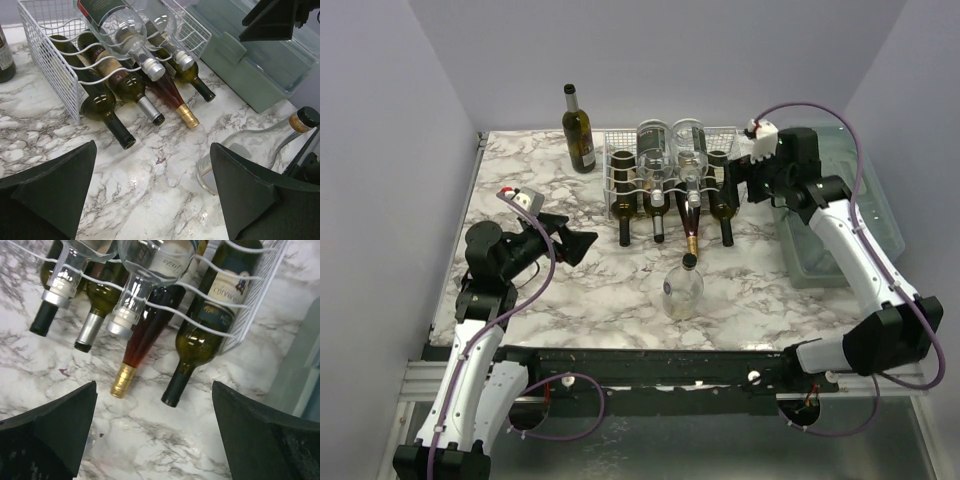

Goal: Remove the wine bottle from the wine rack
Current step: Place the wine bottle at the center of the board, then pick up the wine bottle from the center of the board.

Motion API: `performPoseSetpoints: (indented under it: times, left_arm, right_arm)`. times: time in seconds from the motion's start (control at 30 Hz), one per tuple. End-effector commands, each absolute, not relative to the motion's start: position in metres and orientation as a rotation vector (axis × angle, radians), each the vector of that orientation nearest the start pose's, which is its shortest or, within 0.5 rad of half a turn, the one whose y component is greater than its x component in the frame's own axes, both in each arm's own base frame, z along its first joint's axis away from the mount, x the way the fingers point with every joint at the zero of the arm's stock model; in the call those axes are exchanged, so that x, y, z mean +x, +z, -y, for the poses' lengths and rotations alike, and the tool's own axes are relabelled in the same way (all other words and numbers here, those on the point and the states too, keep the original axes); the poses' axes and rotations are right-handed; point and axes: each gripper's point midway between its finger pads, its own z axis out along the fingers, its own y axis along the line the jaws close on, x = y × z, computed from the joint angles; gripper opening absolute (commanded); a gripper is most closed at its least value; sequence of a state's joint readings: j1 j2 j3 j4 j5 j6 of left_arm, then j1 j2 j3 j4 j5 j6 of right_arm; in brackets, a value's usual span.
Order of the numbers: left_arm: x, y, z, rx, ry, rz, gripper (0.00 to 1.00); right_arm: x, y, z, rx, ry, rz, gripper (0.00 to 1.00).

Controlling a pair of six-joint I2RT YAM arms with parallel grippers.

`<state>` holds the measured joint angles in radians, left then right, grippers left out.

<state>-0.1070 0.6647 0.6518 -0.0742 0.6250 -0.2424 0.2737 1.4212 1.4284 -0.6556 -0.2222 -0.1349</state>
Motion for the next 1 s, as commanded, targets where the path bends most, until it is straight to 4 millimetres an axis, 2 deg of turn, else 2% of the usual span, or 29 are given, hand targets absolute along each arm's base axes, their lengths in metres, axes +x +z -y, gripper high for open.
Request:
performPoseSetpoints:
  times: [0.0, 0.1, 0.17, 0.23, 0.33, 0.47, 0.6, 0.67, 0.8, 0.97]
  left_arm:
    - [0.242, 0.276, 0.153, 0.46, -0.865, -1.64, 0.96]
    - [0.237, 0.277, 0.162, 0.501, -0.929, -1.634, 0.96]
    - [0.233, 0.277, 0.168, 0.519, -0.956, -1.634, 0.96]
    - [0.229, 0.277, 0.174, 0.542, -0.974, -1.629, 0.96]
    - [0.222, 0.278, 0.185, 0.57, -0.992, -1.621, 0.97]
    - [0.21, 0.287, 0.2, 0.589, -1.017, -1.6, 0.99]
    - [0.187, 0.299, 0.217, 0.674, -1.026, -1.506, 0.99]
    - [0.171, 0.298, 0.227, 0.745, -1.012, -1.445, 0.99]
    - [0.162, 0.283, 0.237, 0.826, -0.932, -1.326, 0.99]
    - [0.154, 0.276, 0.253, 0.89, -0.866, -1.203, 0.99]
  right_arm:
    - [0.36, 0.278, -0.164, -0.403, 0.633, -1.963, 1.0]
    - [0.357, 0.252, -0.169, -0.318, 0.713, -1.984, 1.0]
    - [0.356, 0.245, -0.165, -0.316, 0.74, -1.973, 1.0]
    - [0.357, 0.241, -0.153, -0.303, 0.695, -1.97, 0.99]
    - [0.349, 0.232, -0.149, -0.317, 0.683, -1.952, 1.0]
    - [0.339, 0.23, -0.147, -0.323, 0.709, -1.872, 1.0]
    - [0.333, 0.227, -0.136, -0.311, 0.718, -1.869, 1.0]
    - [0.332, 0.228, -0.133, -0.316, 0.725, -1.842, 1.0]
    - [0.322, 0.226, -0.135, -0.365, 0.755, -1.824, 1.0]
    - [0.305, 0.229, -0.147, -0.517, 0.809, -1.784, 1.0]
